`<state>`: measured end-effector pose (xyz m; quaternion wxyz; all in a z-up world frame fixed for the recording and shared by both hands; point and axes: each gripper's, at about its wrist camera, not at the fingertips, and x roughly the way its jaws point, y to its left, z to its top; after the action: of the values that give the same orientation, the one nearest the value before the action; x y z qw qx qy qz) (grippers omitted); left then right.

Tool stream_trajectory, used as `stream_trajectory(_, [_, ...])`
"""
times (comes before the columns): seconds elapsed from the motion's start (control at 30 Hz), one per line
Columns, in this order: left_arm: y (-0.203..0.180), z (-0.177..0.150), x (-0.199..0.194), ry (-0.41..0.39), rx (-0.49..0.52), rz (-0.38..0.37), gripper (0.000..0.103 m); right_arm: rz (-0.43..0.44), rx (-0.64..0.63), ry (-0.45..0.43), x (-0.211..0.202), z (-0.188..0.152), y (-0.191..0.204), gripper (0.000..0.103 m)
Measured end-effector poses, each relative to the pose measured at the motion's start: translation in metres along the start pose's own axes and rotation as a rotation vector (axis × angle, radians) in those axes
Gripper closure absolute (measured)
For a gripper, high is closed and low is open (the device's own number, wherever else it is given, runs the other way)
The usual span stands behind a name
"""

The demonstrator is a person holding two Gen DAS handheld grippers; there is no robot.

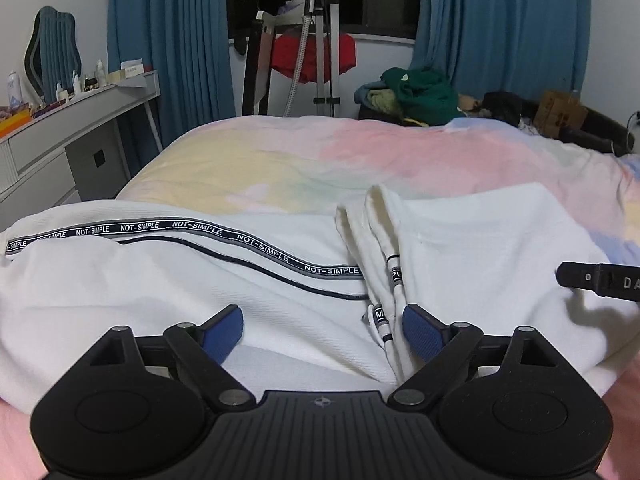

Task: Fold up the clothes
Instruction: 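Reach the left gripper to the elastic waistband and close on it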

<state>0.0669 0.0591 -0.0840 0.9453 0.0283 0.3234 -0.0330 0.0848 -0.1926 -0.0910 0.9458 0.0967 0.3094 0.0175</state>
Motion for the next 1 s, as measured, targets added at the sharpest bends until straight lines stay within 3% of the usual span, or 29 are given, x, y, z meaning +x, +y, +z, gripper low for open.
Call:
stream_trajectory(0.2, [0.008,0.0,-0.005,0.001,-0.046,-0.02,0.014,-0.003,-0.018,0.003,0.003,-0.003,0.001,0.034])
stream_trajectory(0.37, [0.024,0.002,-0.031,0.003,-0.116,-0.014,0.014,-0.002,-0.035,0.0,0.003,-0.002,0.0,0.034])
stream_trajectory(0.63, [0.089,0.008,-0.07,0.07,-0.4,0.056,0.011,-0.01,-0.045,0.005,0.004,-0.002,0.003,0.031])
stream_trajectory(0.9, [0.165,-0.012,-0.061,0.2,-0.838,0.0,0.008,-0.016,-0.045,0.01,0.005,-0.002,0.004,0.031])
stream_trajectory(1.0, [0.174,-0.016,-0.063,0.207,-0.884,-0.011,0.008,-0.019,-0.056,0.009,0.005,-0.003,0.005,0.031])
